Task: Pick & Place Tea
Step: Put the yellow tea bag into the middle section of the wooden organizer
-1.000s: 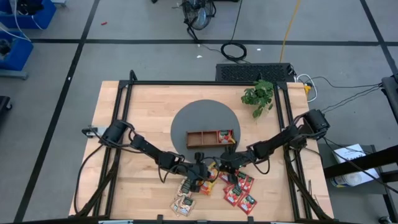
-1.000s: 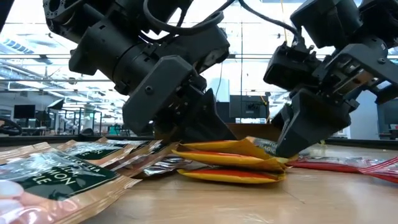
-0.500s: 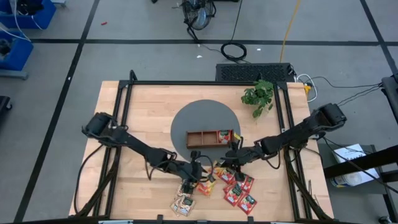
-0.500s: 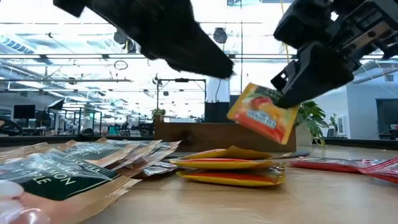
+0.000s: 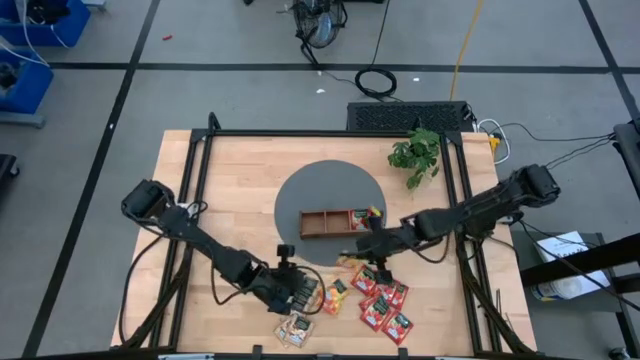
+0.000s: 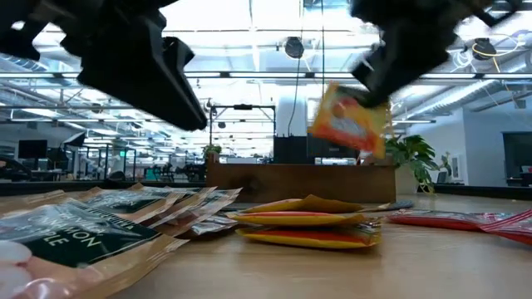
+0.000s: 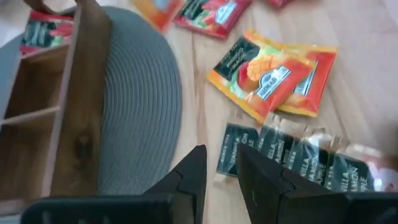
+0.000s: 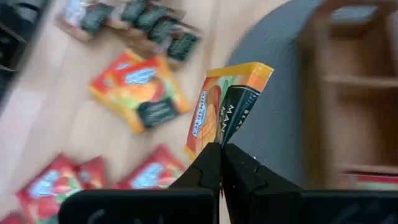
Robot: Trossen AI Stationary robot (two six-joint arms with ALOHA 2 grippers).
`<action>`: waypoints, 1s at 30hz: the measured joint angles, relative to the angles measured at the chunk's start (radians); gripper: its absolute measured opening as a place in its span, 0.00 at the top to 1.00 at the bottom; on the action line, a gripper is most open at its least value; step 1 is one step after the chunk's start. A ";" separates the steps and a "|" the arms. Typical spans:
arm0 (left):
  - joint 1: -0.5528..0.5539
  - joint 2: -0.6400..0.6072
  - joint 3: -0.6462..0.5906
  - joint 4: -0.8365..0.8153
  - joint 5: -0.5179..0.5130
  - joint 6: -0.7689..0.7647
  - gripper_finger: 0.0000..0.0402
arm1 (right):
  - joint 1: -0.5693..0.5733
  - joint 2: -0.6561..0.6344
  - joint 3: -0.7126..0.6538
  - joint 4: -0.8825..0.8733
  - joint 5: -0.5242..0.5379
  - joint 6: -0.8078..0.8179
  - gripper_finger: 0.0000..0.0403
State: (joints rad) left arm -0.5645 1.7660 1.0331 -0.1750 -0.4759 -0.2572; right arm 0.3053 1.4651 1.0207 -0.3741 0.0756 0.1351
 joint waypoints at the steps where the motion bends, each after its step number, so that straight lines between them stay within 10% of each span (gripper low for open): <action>1: -0.001 0.000 -0.007 0.012 0.000 -0.008 0.77 | -0.012 0.019 0.060 -0.074 0.023 -0.040 1.00; 11: -0.008 0.000 -0.020 0.012 0.002 -0.086 0.77 | -0.228 0.211 0.407 -0.352 0.082 -0.449 1.00; 30: -0.041 0.000 -0.020 0.013 -0.005 -0.105 0.77 | -0.325 0.399 0.420 -0.386 0.135 -0.520 1.00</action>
State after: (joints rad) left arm -0.6056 1.7660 1.0134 -0.1616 -0.4804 -0.3626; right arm -0.0200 1.8636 1.4406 -0.7604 0.2110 -0.3845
